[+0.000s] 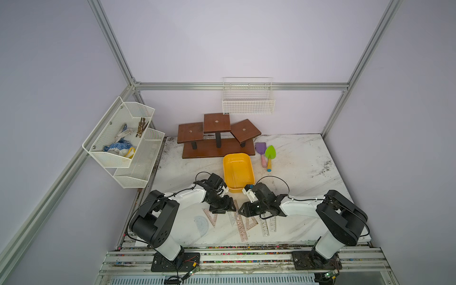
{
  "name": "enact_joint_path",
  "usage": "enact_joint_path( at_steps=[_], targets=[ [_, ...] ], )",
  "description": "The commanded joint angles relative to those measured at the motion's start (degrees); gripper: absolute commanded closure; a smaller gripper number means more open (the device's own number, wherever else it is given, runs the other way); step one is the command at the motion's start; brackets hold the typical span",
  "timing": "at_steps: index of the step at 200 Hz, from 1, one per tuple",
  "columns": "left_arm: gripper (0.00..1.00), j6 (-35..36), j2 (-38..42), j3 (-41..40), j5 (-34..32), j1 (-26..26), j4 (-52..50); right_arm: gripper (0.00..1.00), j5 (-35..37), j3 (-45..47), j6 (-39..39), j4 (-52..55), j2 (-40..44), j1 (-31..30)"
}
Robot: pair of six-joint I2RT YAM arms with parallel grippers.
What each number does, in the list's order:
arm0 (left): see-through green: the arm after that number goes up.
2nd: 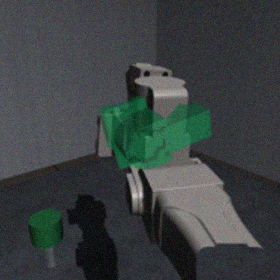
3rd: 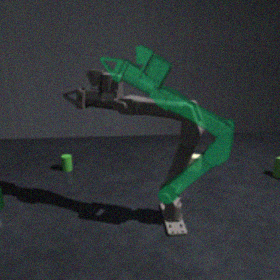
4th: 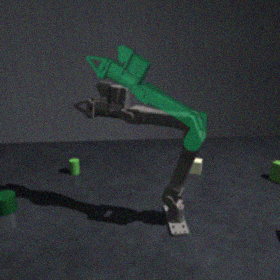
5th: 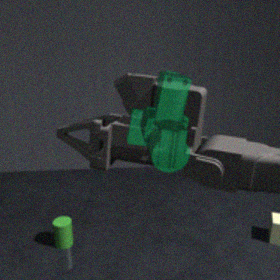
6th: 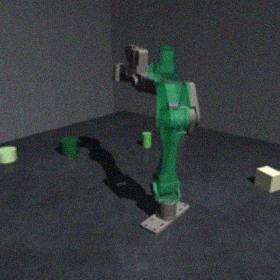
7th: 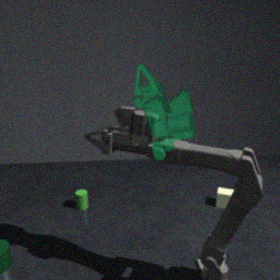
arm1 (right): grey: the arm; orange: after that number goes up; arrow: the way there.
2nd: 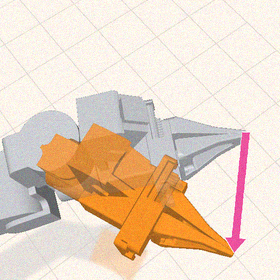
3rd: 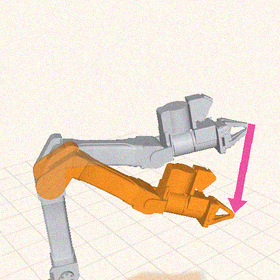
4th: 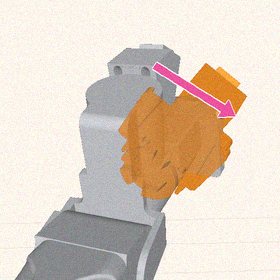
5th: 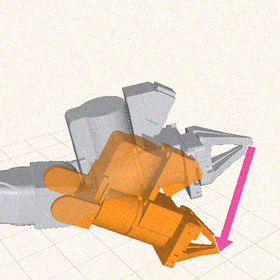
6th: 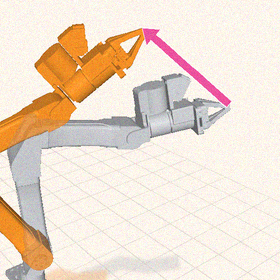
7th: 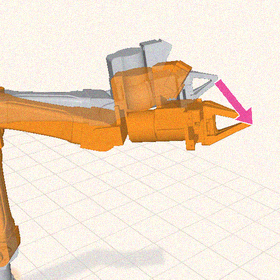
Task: Put the scattered rulers into the storage box
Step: Pick up the ruler from the center of the board.
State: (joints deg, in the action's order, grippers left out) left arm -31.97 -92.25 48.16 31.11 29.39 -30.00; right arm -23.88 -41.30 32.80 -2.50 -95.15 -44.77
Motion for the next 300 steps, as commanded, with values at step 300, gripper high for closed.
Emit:
enact_joint_path(
  at_steps=[300],
  targets=[
    [0.3, 0.06, 4.36, 5.09, -3.47, -4.77, -1.03, 1.0, -9.54, -4.73, 5.09, 0.53, 1.29, 2.67]
  ],
)
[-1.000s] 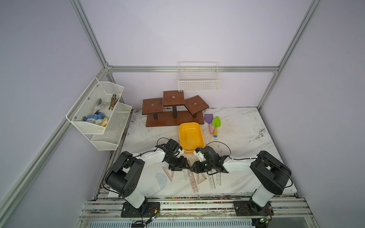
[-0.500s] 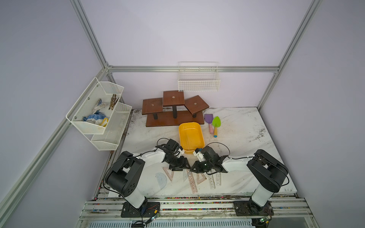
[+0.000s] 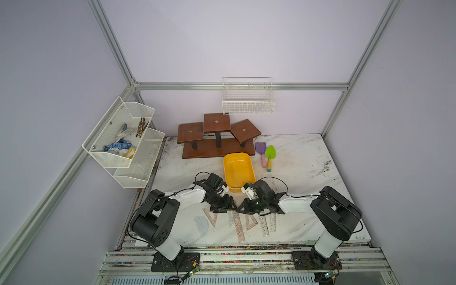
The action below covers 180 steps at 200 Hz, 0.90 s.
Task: Put the scattered rulers into the storage box
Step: Pick up the ruler from the center of the board, then place the ruler in the storage box.
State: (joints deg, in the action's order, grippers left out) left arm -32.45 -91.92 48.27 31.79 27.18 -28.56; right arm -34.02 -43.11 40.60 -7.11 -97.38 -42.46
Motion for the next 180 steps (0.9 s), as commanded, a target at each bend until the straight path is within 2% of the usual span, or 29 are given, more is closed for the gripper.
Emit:
enact_joint_path(
  at_steps=[1, 55, 88, 130, 155, 180],
  targets=[
    [0.3, 0.59, 4.12, 5.21, -4.22, -2.65, -2.6, 1.0, 0.61, -3.06, -2.8, 5.29, 3.65, 0.4],
    [0.28, 4.72, 5.26, 14.79, -6.3, -8.08, -7.1, 1.0, 4.11, -12.26, -9.15, 18.76, 8.35, 3.7],
    [0.26, 6.14, 3.42, 19.24, -6.56, -9.5, -7.74, 1.0, 11.51, -23.09, -16.05, 27.63, 6.28, 7.29],
    [0.26, 6.95, -2.18, 24.68, -5.1, -9.6, -7.57, 1.0, 17.01, -36.96, -22.99, 29.49, -4.06, 11.32],
    [0.26, 7.4, -4.76, 25.82, -4.13, -10.02, -7.47, 1.0, 21.82, -48.55, -27.17, 35.85, -13.25, 12.67],
    [0.26, 7.57, -5.77, 25.26, -4.18, -10.82, -7.15, 1.0, 22.87, -56.6, -29.56, 40.37, -20.51, 13.19]
  ],
)
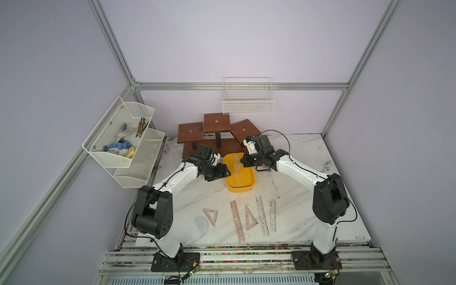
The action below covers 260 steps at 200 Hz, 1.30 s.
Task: Put the scattered rulers into the storage box
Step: Place the ruler in the storage box.
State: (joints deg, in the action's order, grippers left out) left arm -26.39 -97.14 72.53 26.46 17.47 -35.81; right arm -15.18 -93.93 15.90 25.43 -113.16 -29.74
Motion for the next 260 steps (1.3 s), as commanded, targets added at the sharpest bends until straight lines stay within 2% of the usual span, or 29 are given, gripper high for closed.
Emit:
enact_joint_path(
  at_steps=[1, 27, 105, 201, 260],
  targets=[
    [0.26, 1.52, -0.57, 0.93, 1.15, -1.16, 0.12, 1.0, 4.11, -6.02, -4.93, 7.94, -4.93, 0.42],
    [0.26, 1.34, -0.75, -0.17, 1.31, -1.74, 1.16, 1.0, 3.68, -9.1, -5.18, 9.27, -8.65, 0.56],
    [0.26, 1.52, -1.21, -1.65, 1.4, -2.18, 1.79, 1.0, -3.96, -11.01, -1.36, 11.96, -13.21, 0.65],
    [0.26, 1.87, -1.21, -2.19, 1.67, -2.53, 2.02, 1.0, -1.82, -11.78, 0.8, 13.77, -15.48, 0.73],
    [0.26, 1.96, -1.56, -2.2, 2.28, -2.97, 1.97, 0.91, 0.12, -13.82, 0.89, 15.35, -17.27, 0.63]
  ],
)
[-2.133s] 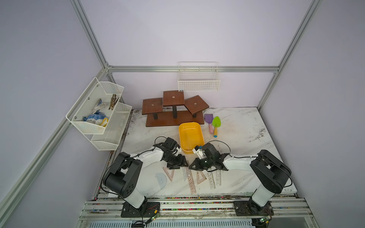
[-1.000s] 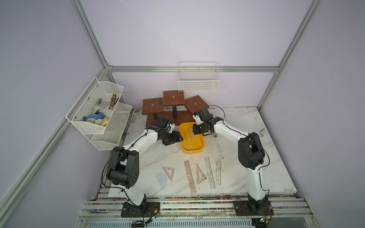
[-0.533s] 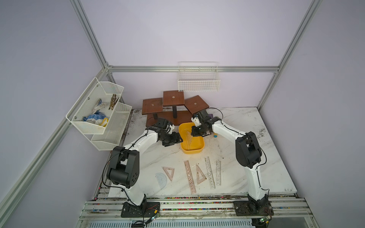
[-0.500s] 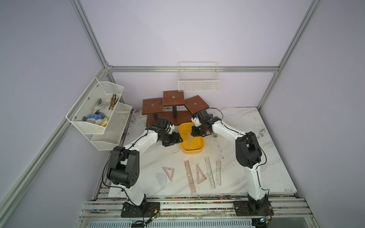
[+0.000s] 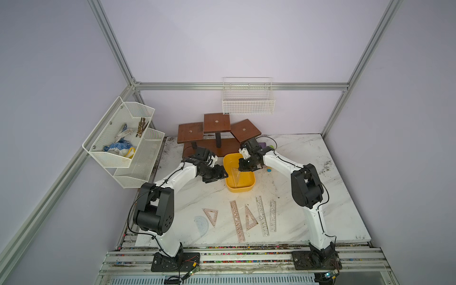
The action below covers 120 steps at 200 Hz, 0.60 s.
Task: Put the scattered rulers into the storage box
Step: Place the ruler in the storage box.
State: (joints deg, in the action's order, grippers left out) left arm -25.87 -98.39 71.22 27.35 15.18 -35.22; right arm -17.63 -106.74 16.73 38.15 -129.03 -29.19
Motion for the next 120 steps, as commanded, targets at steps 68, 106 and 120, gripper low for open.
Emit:
enact_joint_path(
  at_steps=[68, 106, 120],
  targets=[
    [0.26, 1.43, -0.66, -0.56, 1.82, -1.1, 1.47, 0.82, 3.74, -2.39, -0.34, 4.18, -1.16, 0.07],
    [0.25, 1.27, -0.44, -0.56, 2.17, -1.16, 1.56, 0.74, 4.52, -4.19, -1.34, 5.99, -0.27, 0.1],
    [0.26, 1.18, -0.4, -0.64, 2.43, -1.19, 1.58, 0.71, 5.07, -4.94, -1.61, 6.62, 0.17, 0.1]
  ],
)
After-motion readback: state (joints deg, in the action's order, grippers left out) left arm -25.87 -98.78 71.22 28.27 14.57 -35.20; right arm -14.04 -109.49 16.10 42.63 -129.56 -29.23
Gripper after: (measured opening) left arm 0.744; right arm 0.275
